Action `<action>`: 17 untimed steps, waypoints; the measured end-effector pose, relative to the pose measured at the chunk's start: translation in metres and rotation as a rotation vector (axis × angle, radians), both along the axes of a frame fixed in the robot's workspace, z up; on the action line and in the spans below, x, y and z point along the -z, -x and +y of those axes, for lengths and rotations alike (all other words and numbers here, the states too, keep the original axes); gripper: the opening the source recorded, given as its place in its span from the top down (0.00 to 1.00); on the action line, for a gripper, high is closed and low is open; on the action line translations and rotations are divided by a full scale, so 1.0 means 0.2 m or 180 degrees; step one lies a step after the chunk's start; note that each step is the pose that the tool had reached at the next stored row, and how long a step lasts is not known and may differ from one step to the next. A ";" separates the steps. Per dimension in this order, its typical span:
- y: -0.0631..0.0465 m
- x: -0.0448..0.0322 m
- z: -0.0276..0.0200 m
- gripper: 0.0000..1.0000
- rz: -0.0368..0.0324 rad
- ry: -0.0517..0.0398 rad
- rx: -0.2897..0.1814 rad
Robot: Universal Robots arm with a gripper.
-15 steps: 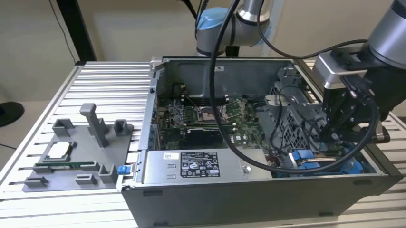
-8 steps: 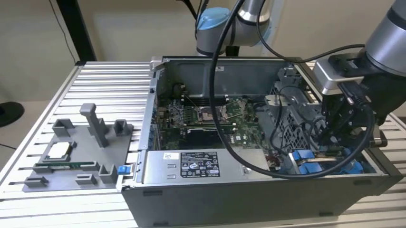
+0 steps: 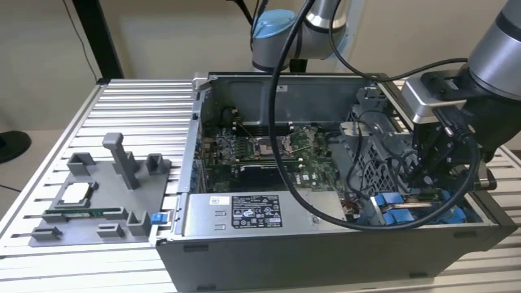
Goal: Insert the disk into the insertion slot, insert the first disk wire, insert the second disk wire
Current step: 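Insert the second disk wire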
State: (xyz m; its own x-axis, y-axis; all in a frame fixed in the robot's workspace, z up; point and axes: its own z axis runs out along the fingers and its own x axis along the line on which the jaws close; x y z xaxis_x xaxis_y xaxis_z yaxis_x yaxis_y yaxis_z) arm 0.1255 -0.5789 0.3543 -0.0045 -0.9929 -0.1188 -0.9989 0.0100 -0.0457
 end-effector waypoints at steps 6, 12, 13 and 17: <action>0.00 0.017 -0.002 1.00 -0.0014 0.0000 0.0000; 0.00 0.040 -0.006 1.00 -0.0032 0.0004 0.0000; 0.00 0.042 -0.006 1.00 -0.0035 0.0004 0.0000; 0.00 0.039 -0.008 1.00 -0.0038 0.0005 0.0000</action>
